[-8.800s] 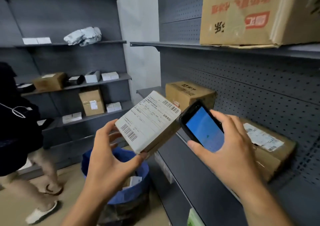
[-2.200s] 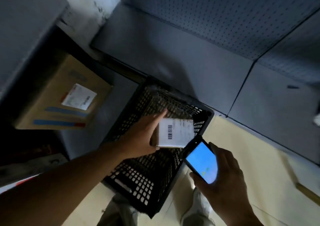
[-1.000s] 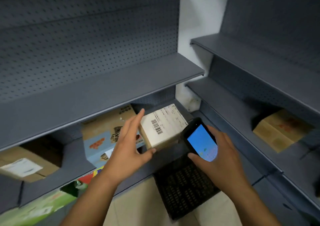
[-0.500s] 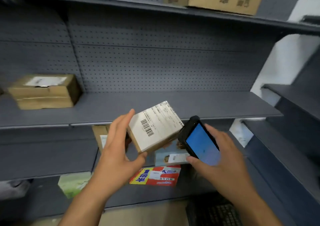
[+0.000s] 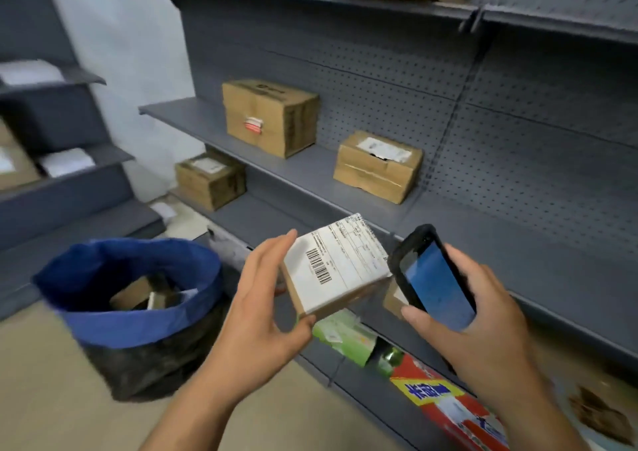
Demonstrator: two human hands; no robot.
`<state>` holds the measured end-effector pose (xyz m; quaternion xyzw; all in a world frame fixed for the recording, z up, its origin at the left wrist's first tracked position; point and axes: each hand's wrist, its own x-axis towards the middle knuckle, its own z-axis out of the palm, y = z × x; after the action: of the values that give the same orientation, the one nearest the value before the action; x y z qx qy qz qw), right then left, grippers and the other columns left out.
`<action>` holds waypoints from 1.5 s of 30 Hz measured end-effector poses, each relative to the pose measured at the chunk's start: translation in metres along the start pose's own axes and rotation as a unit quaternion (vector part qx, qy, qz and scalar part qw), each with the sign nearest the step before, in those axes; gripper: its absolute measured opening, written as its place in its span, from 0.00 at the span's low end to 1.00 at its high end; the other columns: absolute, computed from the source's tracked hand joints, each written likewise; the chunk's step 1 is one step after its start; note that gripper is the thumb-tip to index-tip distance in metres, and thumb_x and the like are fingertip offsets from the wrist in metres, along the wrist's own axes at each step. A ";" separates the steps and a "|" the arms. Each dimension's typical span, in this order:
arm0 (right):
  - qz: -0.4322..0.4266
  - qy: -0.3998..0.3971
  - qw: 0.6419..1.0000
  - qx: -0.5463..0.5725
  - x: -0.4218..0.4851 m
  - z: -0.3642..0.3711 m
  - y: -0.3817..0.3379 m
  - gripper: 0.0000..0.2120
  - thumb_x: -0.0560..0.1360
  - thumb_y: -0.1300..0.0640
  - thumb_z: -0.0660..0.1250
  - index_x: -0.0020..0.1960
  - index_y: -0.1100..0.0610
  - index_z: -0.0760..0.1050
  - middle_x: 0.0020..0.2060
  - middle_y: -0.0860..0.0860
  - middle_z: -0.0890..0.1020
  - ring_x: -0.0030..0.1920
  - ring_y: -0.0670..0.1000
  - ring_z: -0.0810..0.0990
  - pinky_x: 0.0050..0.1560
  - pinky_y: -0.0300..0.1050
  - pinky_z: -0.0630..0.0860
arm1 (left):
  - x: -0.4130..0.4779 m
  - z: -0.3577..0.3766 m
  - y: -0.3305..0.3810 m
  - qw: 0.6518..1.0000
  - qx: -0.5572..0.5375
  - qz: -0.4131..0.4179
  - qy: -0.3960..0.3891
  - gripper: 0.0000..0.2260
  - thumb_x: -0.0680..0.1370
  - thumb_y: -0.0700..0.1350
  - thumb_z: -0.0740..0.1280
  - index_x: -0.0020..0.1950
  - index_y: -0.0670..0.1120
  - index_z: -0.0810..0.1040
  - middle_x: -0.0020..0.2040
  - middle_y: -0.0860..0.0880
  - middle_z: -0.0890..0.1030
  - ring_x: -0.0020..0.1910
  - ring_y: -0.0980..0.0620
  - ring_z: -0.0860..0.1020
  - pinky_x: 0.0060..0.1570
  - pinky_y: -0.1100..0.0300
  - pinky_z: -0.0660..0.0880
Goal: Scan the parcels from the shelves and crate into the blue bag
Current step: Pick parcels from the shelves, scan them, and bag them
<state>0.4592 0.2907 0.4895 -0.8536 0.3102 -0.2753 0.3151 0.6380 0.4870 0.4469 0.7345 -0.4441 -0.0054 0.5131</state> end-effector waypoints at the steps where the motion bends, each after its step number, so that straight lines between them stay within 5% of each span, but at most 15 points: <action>1: -0.017 -0.013 1.000 0.011 0.007 0.016 -0.008 0.40 0.62 0.41 0.79 0.70 0.37 0.65 0.58 0.33 0.72 0.59 0.39 0.73 0.57 0.48 0.77 | -0.007 -0.015 -0.006 1.000 0.014 -0.011 0.009 0.47 0.70 0.37 0.78 0.79 0.61 0.56 0.75 0.62 0.62 0.76 0.64 0.61 0.64 0.77 0.65; 6: -0.078 -0.101 0.989 0.074 0.037 0.096 -0.046 0.40 0.63 0.44 0.79 0.71 0.41 0.66 0.57 0.38 0.72 0.54 0.32 0.70 0.46 0.31 0.67 | -0.040 -0.079 -0.032 0.991 0.080 -0.058 0.090 0.46 0.70 0.36 0.79 0.80 0.59 0.58 0.76 0.59 0.62 0.77 0.55 0.63 0.65 0.70 0.70; 11: -0.118 -0.190 0.968 0.117 0.066 0.170 -0.077 0.40 0.63 0.43 0.79 0.72 0.41 0.66 0.58 0.37 0.72 0.57 0.41 0.72 0.48 0.36 0.69 | -0.062 -0.120 -0.061 0.969 0.134 -0.130 0.159 0.47 0.69 0.38 0.80 0.80 0.59 0.60 0.76 0.59 0.62 0.77 0.57 0.63 0.64 0.68 0.73; 21: -0.142 -0.249 0.947 0.145 0.175 0.288 -0.111 0.40 0.63 0.45 0.80 0.71 0.43 0.68 0.58 0.41 0.74 0.55 0.37 0.73 0.43 0.29 0.69 | 0.006 -0.171 -0.161 0.948 0.142 -0.190 0.214 0.47 0.68 0.38 0.81 0.80 0.58 0.60 0.74 0.61 0.63 0.76 0.56 0.65 0.63 0.63 0.76; 25: -0.143 -0.244 0.948 0.147 0.221 0.335 -0.118 0.39 0.64 0.44 0.79 0.71 0.41 0.67 0.57 0.39 0.73 0.54 0.34 0.72 0.46 0.31 0.69 | 0.048 -0.207 -0.216 0.948 0.177 -0.185 0.188 0.45 0.68 0.39 0.82 0.79 0.54 0.63 0.72 0.58 0.64 0.75 0.54 0.65 0.63 0.65 0.76; 30: -0.124 -0.258 0.950 0.125 0.252 0.404 -0.137 0.39 0.63 0.43 0.79 0.70 0.42 0.67 0.61 0.43 0.74 0.59 0.44 0.74 0.54 0.45 0.74 | 0.077 -0.251 -0.267 0.941 0.169 -0.206 0.211 0.44 0.68 0.37 0.81 0.78 0.54 0.63 0.71 0.55 0.64 0.73 0.65 0.63 0.62 0.73 0.71; 37: -0.108 -0.285 0.948 0.092 0.261 0.495 -0.181 0.37 0.63 0.41 0.77 0.69 0.43 0.68 0.58 0.43 0.75 0.57 0.43 0.75 0.48 0.38 0.73 | 0.061 -0.316 -0.361 0.932 0.131 -0.252 0.226 0.42 0.69 0.37 0.80 0.78 0.51 0.64 0.69 0.59 0.65 0.70 0.64 0.66 0.54 0.71 0.77; 42: -0.052 -0.282 0.957 0.054 0.254 0.557 -0.192 0.37 0.60 0.33 0.73 0.67 0.41 0.69 0.56 0.42 0.77 0.56 0.46 0.78 0.52 0.51 0.79 | 0.048 -0.340 -0.447 0.937 0.102 -0.286 0.172 0.41 0.69 0.35 0.80 0.76 0.56 0.66 0.74 0.54 0.63 0.74 0.61 0.64 0.57 0.69 0.77; 45: -0.010 -0.290 0.957 0.027 0.250 0.594 -0.183 0.38 0.59 0.32 0.72 0.67 0.40 0.68 0.56 0.42 0.76 0.55 0.46 0.78 0.52 0.55 0.80 | 0.037 -0.332 -0.504 0.939 0.105 -0.307 0.114 0.42 0.69 0.38 0.80 0.77 0.56 0.65 0.76 0.54 0.62 0.74 0.56 0.65 0.60 0.60 0.80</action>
<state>1.0834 0.4445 0.3018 -0.8912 0.1895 -0.0278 0.4112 1.1409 0.7513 0.2382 0.8807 -0.1337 -0.0322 0.4533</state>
